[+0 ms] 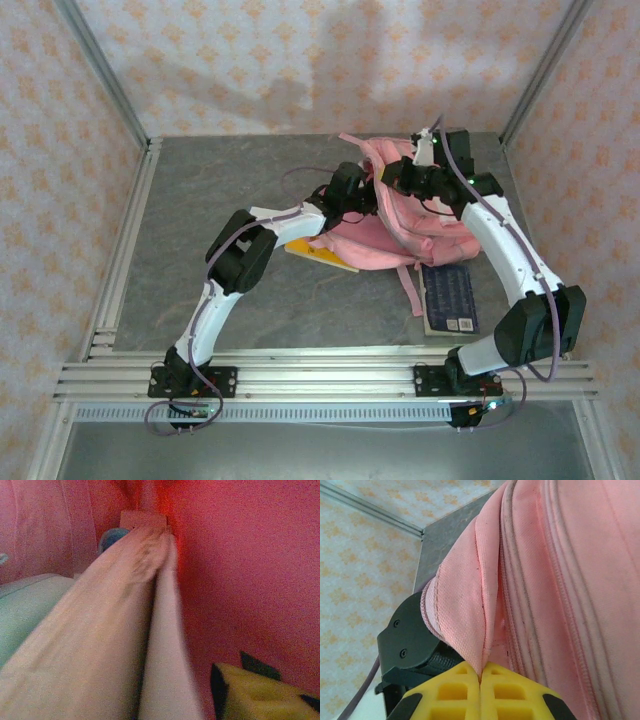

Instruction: Pack books, pencil case, and school supplies into a backpack

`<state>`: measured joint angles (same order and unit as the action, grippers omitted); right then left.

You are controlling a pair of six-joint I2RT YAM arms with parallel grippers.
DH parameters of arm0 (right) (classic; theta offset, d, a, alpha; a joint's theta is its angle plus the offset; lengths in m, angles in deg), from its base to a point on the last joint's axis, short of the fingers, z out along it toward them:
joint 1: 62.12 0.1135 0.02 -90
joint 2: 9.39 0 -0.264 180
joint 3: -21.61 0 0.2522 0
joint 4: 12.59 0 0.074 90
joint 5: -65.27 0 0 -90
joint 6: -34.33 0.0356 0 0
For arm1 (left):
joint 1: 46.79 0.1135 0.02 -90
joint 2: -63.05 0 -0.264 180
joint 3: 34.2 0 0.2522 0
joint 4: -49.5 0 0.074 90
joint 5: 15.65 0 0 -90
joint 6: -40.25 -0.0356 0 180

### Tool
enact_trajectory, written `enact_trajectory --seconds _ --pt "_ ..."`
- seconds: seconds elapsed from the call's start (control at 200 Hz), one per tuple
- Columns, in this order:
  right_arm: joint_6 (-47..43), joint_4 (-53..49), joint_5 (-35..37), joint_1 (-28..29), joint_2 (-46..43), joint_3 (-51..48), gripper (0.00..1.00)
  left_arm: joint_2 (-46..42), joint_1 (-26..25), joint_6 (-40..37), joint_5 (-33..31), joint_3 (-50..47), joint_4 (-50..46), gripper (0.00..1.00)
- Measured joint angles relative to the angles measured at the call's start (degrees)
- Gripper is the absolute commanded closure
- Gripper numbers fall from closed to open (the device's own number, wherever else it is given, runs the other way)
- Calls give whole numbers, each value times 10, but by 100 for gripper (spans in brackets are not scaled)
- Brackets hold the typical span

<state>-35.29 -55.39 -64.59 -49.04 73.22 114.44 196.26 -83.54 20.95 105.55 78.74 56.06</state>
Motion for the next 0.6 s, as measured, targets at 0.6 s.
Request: enact_trajectory --seconds 0.6 --pt "-10 48 157 -42 105 78 100 -293 94 -37 0 -295 -104 23"
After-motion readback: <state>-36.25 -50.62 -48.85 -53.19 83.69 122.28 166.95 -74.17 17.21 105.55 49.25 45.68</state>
